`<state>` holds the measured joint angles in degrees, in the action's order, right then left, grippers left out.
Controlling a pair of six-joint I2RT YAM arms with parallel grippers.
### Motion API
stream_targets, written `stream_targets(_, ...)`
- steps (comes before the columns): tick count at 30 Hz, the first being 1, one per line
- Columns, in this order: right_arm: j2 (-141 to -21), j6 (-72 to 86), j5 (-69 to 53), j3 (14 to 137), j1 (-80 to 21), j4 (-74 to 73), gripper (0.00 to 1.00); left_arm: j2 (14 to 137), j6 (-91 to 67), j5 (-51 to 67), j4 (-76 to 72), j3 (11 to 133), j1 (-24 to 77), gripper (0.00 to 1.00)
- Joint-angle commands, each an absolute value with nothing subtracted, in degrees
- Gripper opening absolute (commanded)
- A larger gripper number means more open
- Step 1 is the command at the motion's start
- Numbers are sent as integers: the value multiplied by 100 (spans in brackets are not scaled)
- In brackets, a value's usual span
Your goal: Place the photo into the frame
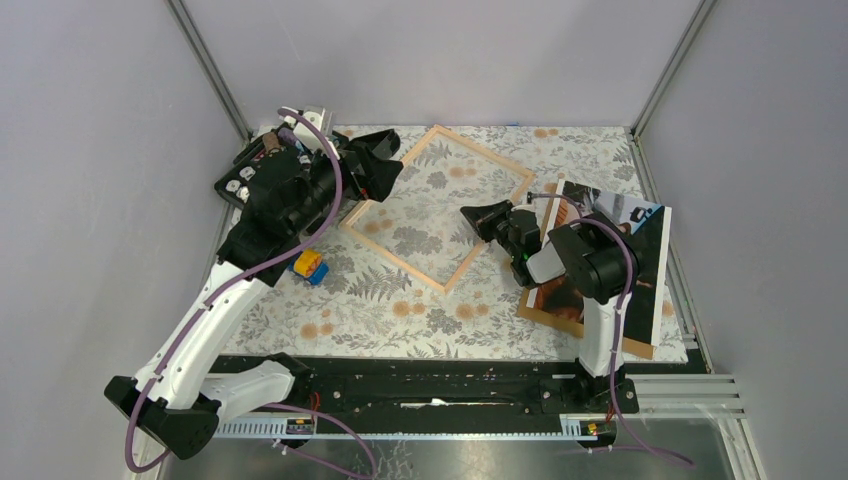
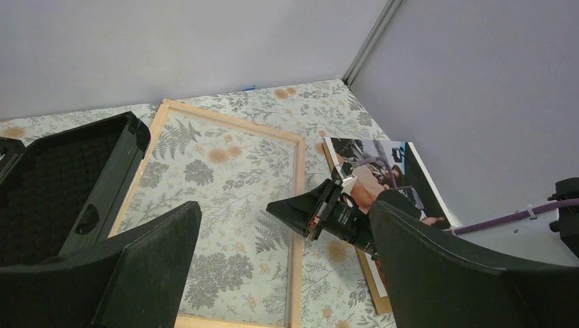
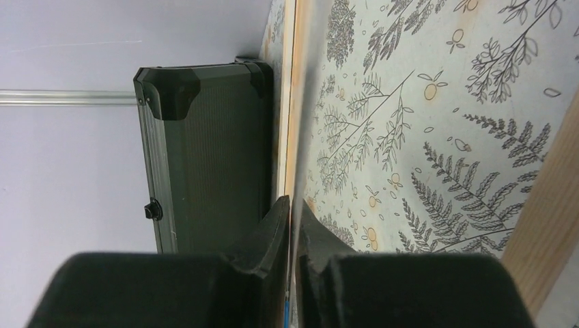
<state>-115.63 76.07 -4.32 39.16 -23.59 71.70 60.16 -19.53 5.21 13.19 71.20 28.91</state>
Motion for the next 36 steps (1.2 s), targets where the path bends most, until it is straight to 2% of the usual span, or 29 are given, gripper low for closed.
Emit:
stream_targets(1, -11530, 7479, -142, 4152, -2521, 7260, 6, 5950, -2012, 674, 968, 7102, 2839, 99)
stream_targets(2, -11582, 7584, -163, 4165, -2516, 7299, 1, 5953, -2013, 681, 967, 7106, 2839, 99)
stream_targets(3, -11622, 7720, -152, 4133, -2517, 7382, 0, 5951, -2013, 677, 967, 7102, 2832, 99)
stream_targets(10, -11702, 8375, -110, 4049, -2521, 7820, 0, 5953, -2021, 690, 968, 7102, 2827, 99)
stream_targets(19, -11657, 8307, -187, 4269, -2520, 7585, 0, 5959, -2047, 727, 972, 7106, 2797, 99)
stream_targets(25, -11908, 8266, -240, 4298, -2515, 7605, 4, 5966, -2074, 781, 942, 7093, 2775, 99)
stream_targets(27, -11940, 8254, -282, 4314, -2515, 7573, 12, 5976, -2074, 792, 943, 7094, 2777, 99)
stream_targets(28, -11932, 8219, -308, 4326, -2522, 7520, 22, 5976, -2074, 792, 941, 7096, 2772, 99)
stream_targets(32, -11634, 7881, -372, 4359, -2522, 6768, 43, 5977, -2066, 783, 943, 7097, 2773, 99)
stream_targets(36, -11082, 7022, -502, 4778, -2518, 4744, 64, 5975, -2057, 786, 940, 7093, 2777, 99)
